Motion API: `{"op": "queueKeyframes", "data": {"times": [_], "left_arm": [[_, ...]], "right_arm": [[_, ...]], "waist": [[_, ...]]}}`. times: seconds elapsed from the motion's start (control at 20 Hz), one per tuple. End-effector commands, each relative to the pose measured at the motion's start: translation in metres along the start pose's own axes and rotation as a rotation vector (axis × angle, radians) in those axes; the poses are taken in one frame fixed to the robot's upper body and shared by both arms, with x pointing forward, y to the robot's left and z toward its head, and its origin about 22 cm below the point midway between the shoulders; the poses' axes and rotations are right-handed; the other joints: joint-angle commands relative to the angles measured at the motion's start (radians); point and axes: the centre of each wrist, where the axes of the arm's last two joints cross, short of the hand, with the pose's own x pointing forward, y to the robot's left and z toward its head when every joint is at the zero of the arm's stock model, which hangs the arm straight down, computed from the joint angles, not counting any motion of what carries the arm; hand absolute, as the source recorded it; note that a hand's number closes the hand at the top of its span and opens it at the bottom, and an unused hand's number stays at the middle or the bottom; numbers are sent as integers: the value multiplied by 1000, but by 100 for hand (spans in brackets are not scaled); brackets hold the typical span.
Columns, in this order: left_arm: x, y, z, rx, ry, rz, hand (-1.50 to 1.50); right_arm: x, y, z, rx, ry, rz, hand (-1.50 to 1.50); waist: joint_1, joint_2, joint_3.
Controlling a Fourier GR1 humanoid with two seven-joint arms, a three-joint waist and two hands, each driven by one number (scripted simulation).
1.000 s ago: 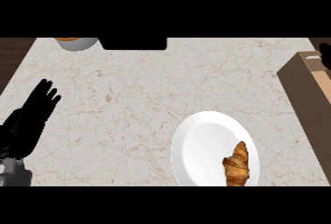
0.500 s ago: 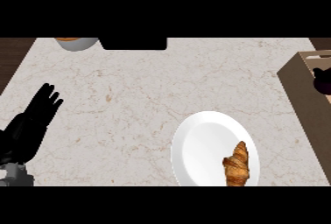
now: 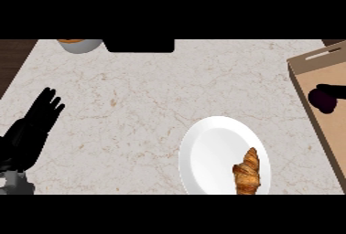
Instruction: Pick the eggplant from the plate and place it in the cardboard box
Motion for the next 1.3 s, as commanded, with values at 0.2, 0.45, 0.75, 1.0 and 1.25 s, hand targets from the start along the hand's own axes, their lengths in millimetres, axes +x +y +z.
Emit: {"op": "queueKeyframes", "data": {"times": [0.2, 0.45, 0.75, 1.0, 1.25], "left_arm": [[-15, 1, 6, 15, 22, 16, 0], [-9, -6, 7, -2, 9, 5, 0], [8, 11, 0, 36, -13, 5, 0], [-8, 9, 6, 15, -3, 6, 0], [13, 6, 8, 20, -31, -20, 0]], "right_arm": [[-14, -27, 2, -265, -2, -438, -150], [-50, -39, 6, -348, 39, -609, -150], [-108, -95, 26, -373, 49, -675, -150], [-150, -110, 37, -338, 26, -704, -150], [-192, -118, 52, -324, -6, -694, -150]], "waist": [[-14, -3, 2], [-13, -1, 2], [-27, -4, 2], [-11, 0, 2], [-9, 0, 2]]}}
